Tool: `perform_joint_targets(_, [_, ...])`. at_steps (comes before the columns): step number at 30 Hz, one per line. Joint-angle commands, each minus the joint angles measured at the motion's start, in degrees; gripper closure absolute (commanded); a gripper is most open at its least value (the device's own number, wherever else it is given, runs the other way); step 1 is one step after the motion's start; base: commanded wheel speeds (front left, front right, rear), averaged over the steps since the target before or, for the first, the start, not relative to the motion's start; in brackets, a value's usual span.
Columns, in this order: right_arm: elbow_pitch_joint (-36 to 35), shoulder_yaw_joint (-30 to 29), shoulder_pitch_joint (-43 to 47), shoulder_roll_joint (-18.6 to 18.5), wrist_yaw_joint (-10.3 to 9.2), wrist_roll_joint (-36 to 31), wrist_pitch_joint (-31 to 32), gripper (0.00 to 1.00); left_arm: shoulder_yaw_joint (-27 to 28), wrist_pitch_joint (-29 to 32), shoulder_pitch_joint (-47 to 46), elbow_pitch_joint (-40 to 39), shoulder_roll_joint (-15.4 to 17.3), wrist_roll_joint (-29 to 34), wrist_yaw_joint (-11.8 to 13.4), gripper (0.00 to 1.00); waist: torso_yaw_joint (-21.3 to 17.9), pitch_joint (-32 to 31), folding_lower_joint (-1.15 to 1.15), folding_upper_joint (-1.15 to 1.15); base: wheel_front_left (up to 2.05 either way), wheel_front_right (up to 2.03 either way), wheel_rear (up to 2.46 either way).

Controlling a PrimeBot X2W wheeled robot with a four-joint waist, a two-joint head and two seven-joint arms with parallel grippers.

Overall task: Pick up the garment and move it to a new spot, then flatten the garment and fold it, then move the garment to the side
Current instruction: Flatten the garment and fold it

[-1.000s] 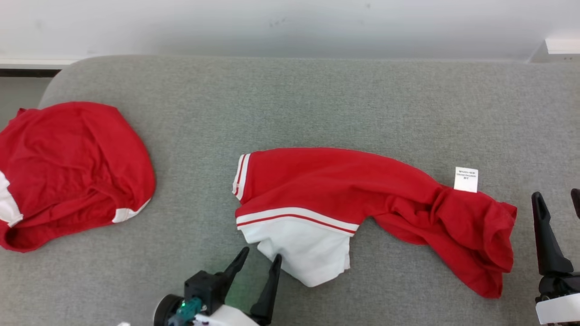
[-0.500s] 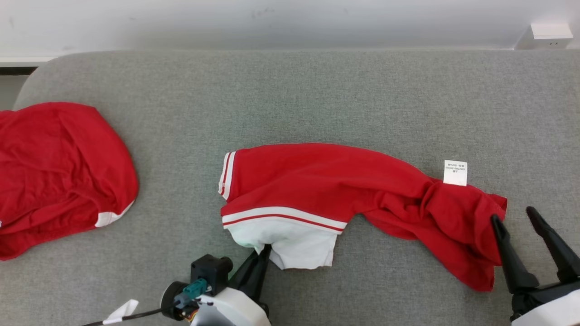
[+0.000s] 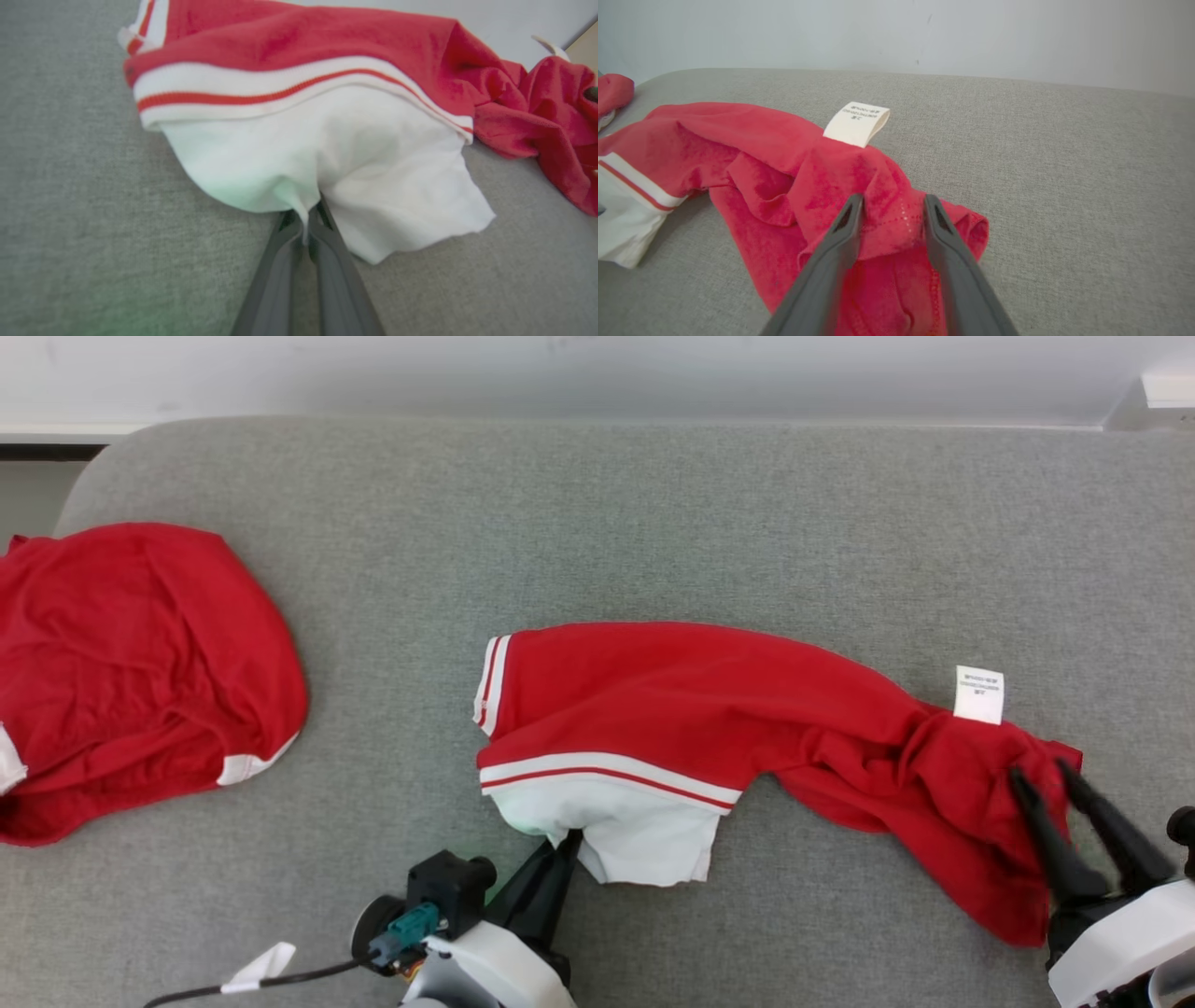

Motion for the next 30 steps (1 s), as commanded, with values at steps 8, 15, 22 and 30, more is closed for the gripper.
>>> perform_joint_targets(8, [-1.0,-3.1,-0.9,-1.7,-0.15,-0.6,-0.7,1.0,1.6,-5.0,0.4,-5.6,1.1,-0.5,1.5,1.0,0.5,-0.7,0.0,0.0,0.0,0.0,0.0])
perform_joint_targets(15, [-4.8,-6.5,-1.9,-2.3,-0.15,-5.9,-2.3,1.0,3.6,-6.4,0.6,-20.5,4.0,2.4,4.2,1.0,0.7,-1.9,0.0,0.0,0.0,0.0,0.0])
perform_joint_targets(22, [-12.4,-10.3,-7.6,-4.1,-0.15,-10.3,-5.5,1.0,6.7,-6.4,-4.2,-38.4,8.2,6.0,5.1,1.0,0.3,-4.6,0.0,0.0,0.0,0.0,0.0])
perform_joint_targets(30, [-23.7,-17.1,-14.7,-7.2,-0.15,-12.2,-1.3,1.0,11.9,-1.3,-17.8,-55.3,11.9,10.1,6.1,1.0,0.5,-8.2,0.0,0.0,0.0,0.0,0.0])
